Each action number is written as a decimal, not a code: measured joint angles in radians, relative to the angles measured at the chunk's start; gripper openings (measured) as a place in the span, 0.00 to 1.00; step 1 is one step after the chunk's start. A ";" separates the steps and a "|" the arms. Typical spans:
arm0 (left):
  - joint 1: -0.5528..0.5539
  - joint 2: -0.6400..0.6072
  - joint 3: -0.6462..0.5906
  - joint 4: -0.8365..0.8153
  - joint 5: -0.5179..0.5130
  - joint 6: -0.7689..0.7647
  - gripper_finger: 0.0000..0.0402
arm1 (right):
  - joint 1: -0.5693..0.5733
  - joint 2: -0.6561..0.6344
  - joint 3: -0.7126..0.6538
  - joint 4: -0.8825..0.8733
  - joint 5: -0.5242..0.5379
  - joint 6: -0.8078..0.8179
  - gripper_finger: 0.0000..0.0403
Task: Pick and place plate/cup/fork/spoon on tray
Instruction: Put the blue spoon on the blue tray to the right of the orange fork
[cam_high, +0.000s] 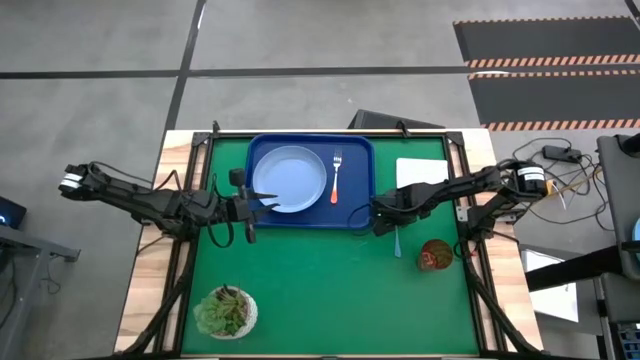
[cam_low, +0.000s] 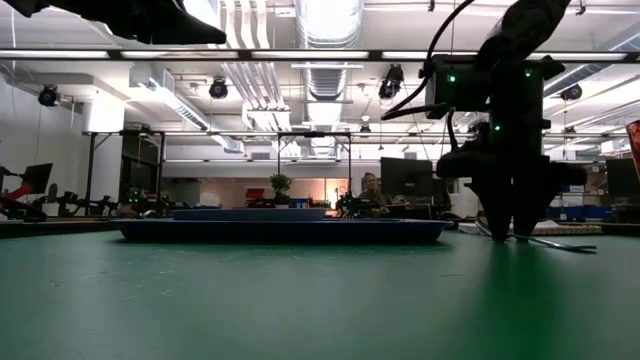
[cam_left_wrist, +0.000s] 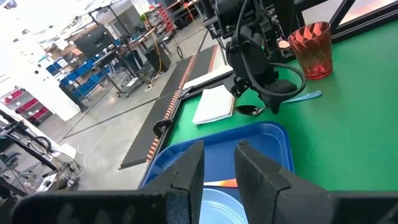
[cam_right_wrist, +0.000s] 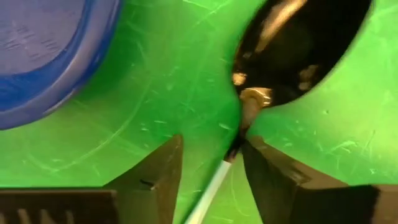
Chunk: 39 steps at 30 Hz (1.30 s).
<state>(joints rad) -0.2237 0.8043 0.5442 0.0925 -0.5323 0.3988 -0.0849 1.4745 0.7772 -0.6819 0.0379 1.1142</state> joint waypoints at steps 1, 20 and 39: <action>0.000 0.000 0.000 0.000 0.000 0.000 0.17 | 0.000 0.000 -0.003 0.000 0.003 0.002 0.35; 0.000 0.000 -0.009 0.002 0.000 0.001 0.17 | -0.003 -0.083 0.071 -0.107 0.014 0.013 0.03; 0.000 -0.005 -0.012 0.002 -0.074 0.032 0.17 | -0.037 0.063 0.551 -0.217 0.199 -0.120 0.03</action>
<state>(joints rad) -0.2234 0.7990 0.5323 0.0950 -0.6064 0.4307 -0.1214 1.5380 1.3283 -0.8988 0.2370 0.9938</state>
